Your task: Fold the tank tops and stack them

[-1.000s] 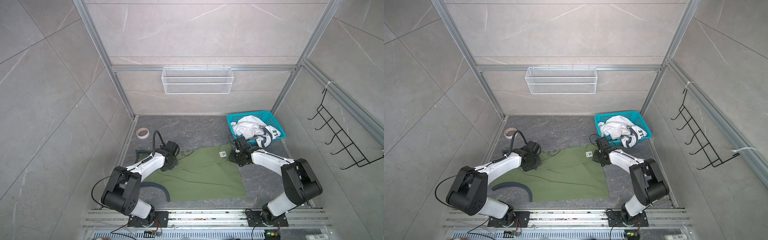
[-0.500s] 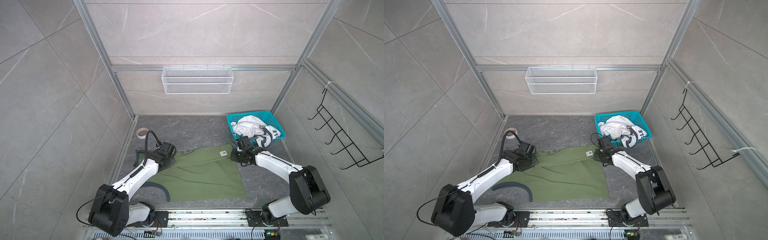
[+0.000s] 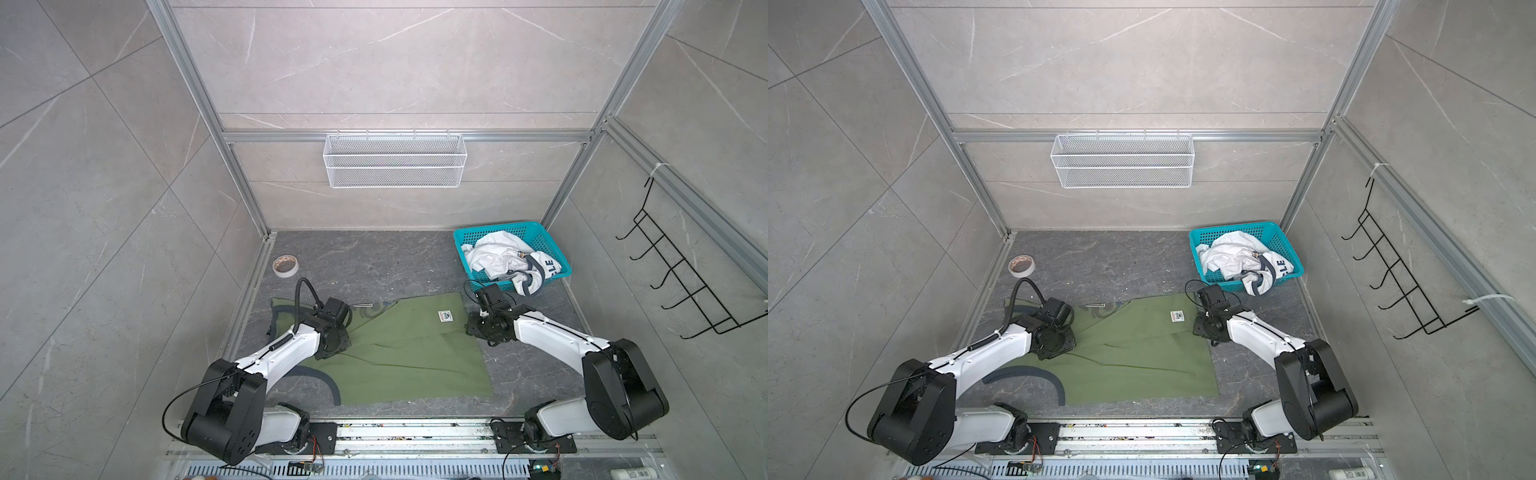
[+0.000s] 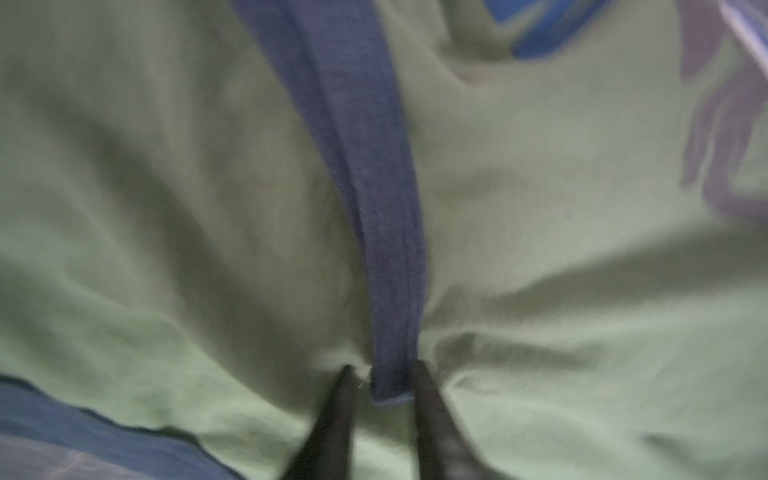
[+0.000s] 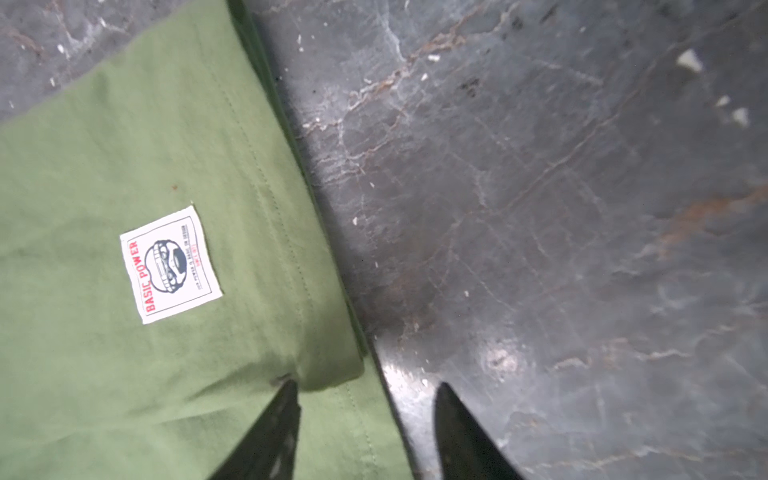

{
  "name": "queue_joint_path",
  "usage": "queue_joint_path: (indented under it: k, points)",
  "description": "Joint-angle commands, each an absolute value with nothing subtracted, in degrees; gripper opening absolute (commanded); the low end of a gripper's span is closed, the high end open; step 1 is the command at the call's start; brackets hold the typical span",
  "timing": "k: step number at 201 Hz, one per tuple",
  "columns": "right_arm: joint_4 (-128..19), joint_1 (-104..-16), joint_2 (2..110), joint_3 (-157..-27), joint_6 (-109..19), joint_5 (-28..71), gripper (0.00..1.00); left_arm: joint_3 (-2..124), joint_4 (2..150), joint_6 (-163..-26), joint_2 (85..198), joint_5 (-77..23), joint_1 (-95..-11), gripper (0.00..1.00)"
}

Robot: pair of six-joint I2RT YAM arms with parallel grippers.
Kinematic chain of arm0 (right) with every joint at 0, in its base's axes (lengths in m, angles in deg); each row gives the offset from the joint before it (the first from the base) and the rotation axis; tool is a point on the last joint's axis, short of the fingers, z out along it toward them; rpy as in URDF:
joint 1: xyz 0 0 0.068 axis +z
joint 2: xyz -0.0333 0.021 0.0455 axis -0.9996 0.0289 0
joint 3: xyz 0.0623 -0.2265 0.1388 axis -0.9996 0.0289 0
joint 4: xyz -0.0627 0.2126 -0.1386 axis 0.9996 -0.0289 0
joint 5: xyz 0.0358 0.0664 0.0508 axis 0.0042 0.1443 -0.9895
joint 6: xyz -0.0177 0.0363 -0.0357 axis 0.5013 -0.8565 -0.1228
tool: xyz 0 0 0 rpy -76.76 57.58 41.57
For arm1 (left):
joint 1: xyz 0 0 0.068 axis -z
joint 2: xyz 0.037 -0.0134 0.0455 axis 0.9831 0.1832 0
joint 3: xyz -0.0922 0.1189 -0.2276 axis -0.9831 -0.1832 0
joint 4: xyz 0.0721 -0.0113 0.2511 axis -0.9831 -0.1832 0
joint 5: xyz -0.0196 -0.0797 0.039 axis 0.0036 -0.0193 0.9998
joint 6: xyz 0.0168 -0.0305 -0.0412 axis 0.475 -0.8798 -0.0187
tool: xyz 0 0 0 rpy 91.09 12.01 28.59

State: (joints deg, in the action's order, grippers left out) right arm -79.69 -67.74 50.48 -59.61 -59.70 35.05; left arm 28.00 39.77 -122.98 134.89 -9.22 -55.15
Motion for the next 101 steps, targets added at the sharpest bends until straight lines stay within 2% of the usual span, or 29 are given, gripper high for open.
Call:
queue_joint_path:
  k: [1, 33, 101]
  points:
    - [-82.73, -67.62, 46.55, -62.47, -60.11, 36.95, 0.59, 32.11, 37.47, -121.16, 131.07, -8.32, -54.92, 0.45]
    - [-83.17, -65.84, 44.92, -65.60, -59.78, 35.35, 0.61, 38.26, 34.38, -118.71, 131.04, -5.95, -55.01, 0.57]
    - [-79.69, -61.53, 60.34, -71.49, -64.33, 28.81, 0.60, 40.20, 42.44, -119.68, 143.36, -13.81, -54.22, 0.58]
